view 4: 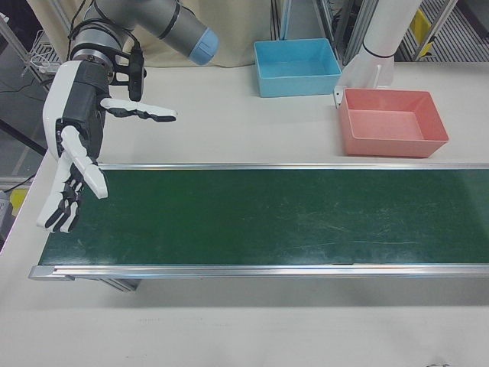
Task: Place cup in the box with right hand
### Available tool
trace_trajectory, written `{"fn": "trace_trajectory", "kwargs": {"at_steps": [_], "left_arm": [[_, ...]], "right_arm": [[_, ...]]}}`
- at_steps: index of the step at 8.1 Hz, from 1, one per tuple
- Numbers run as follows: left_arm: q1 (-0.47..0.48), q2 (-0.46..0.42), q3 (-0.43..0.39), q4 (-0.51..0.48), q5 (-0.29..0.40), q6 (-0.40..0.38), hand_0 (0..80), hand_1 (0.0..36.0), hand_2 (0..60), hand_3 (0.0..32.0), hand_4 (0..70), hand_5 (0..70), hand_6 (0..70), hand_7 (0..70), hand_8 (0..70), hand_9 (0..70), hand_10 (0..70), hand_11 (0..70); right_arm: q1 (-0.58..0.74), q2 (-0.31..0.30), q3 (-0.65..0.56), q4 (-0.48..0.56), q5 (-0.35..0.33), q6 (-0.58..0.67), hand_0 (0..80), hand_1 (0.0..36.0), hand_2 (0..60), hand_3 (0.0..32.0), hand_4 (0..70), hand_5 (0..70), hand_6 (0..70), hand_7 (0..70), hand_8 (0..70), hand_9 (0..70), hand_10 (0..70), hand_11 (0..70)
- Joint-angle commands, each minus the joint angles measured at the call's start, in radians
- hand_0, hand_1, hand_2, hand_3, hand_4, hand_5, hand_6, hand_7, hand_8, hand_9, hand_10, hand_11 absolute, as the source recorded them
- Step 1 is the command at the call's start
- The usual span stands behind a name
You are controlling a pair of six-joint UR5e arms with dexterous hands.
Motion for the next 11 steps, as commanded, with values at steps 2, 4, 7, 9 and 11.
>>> {"fn": "trace_trajectory", "kwargs": {"at_steps": [2, 4, 7, 9, 11], "left_arm": [[-0.001, 0.000, 0.002, -0.003, 0.000, 0.000, 0.0, 0.0, 0.0, 0.0, 0.0, 0.0, 0.0, 0.0, 0.0, 0.0, 0.0, 0.0], [-0.001, 0.000, 0.002, -0.003, 0.000, 0.000, 0.0, 0.0, 0.0, 0.0, 0.0, 0.0, 0.0, 0.0, 0.0, 0.0, 0.0, 0.0], [0.000, 0.000, 0.000, 0.000, 0.000, 0.000, 0.0, 0.0, 0.0, 0.0, 0.0, 0.0, 0.0, 0.0, 0.0, 0.0, 0.0, 0.0], [-0.001, 0.000, -0.005, 0.003, 0.000, 0.000, 0.0, 0.0, 0.0, 0.0, 0.0, 0.0, 0.0, 0.0, 0.0, 0.0, 0.0, 0.0], [-0.001, 0.000, -0.008, 0.002, 0.000, 0.000, 0.0, 0.0, 0.0, 0.0, 0.0, 0.0, 0.0, 0.0, 0.0, 0.0, 0.0, 0.0]], "right_arm": [[0.031, -0.049, 0.004, 0.036, -0.026, -0.023, 53.1, 24.4, 5.6, 0.0, 0.0, 6.0, 0.0, 0.0, 0.0, 0.0, 0.0, 0.0], [-0.068, -0.038, -0.069, 0.149, 0.018, 0.041, 50.6, 21.7, 4.9, 0.0, 0.0, 5.0, 0.0, 0.0, 0.0, 0.0, 0.0, 0.0], [-0.162, -0.026, -0.291, 0.412, 0.129, 0.054, 51.3, 23.1, 7.7, 0.0, 0.0, 5.5, 0.0, 0.0, 0.0, 0.0, 0.0, 0.0], [-0.175, -0.029, -0.238, 0.403, 0.132, 0.066, 50.6, 22.6, 8.6, 0.0, 0.0, 5.3, 0.0, 0.0, 0.0, 0.0, 0.0, 0.0], [-0.228, -0.035, -0.184, 0.357, 0.166, 0.054, 49.7, 21.7, 9.2, 0.0, 0.0, 5.1, 0.0, 0.0, 0.0, 0.0, 0.0, 0.0]]}}
